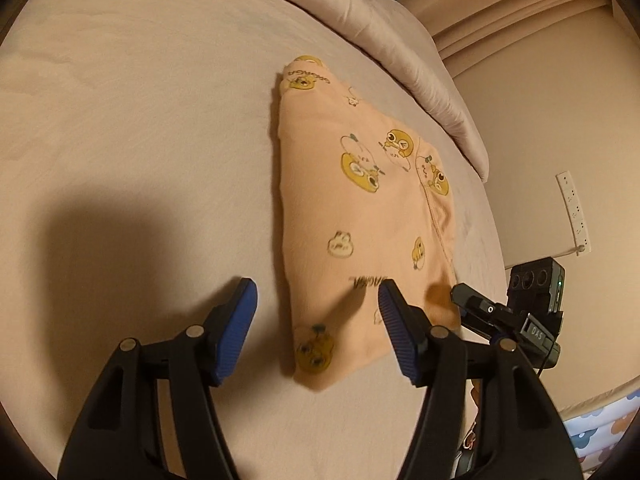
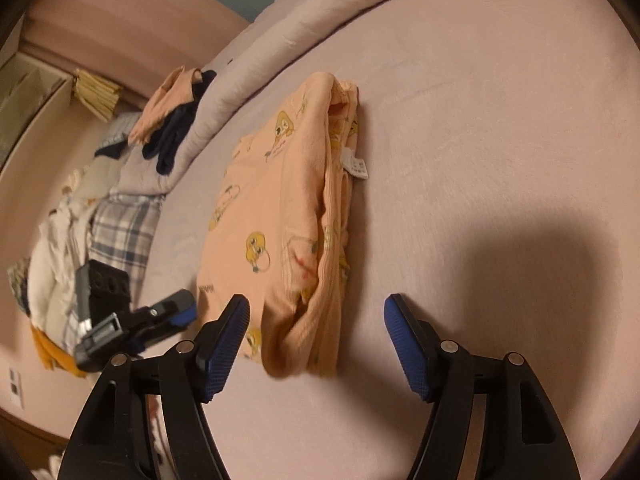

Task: Fold small clothes
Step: 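Move both open tools to the end of the folded peach shirt, then grasp the shirt end with the left gripper while the right gripper grasps it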

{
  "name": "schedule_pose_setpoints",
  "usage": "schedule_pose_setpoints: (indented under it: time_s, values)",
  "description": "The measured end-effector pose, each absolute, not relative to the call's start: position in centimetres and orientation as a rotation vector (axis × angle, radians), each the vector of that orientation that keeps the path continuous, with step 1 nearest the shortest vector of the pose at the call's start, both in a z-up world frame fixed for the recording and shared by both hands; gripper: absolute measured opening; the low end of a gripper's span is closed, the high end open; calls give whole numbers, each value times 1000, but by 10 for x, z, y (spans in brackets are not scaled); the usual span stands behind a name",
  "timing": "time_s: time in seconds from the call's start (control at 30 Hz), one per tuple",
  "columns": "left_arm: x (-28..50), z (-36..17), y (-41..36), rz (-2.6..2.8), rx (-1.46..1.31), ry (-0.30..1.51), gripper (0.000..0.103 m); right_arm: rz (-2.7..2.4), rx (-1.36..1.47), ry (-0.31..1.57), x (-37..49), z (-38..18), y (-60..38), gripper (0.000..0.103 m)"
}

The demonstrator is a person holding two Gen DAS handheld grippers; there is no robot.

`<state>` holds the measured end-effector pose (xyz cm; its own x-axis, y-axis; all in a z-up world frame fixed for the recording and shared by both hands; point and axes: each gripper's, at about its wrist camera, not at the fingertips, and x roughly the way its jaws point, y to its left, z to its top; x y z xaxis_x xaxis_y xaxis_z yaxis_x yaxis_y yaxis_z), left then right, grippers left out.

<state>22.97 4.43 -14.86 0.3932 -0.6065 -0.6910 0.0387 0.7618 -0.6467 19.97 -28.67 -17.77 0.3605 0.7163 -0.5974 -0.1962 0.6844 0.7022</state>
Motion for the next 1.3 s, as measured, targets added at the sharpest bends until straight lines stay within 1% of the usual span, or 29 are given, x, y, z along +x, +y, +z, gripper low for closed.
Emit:
schedule_pose_setpoints:
  time_s: [0.33,0.8,1.3]
  values:
    - [250,-149,23,-460,-523,1108,63,649,601,1044,218,-178,-286,70]
    - [265,-153,21,-476,-519,1098,63,680,590,1049,237,-178,-273,70]
    - [283,-154,10,-485,-504,1088,69,695,556,1047,248,-177,-259,70]
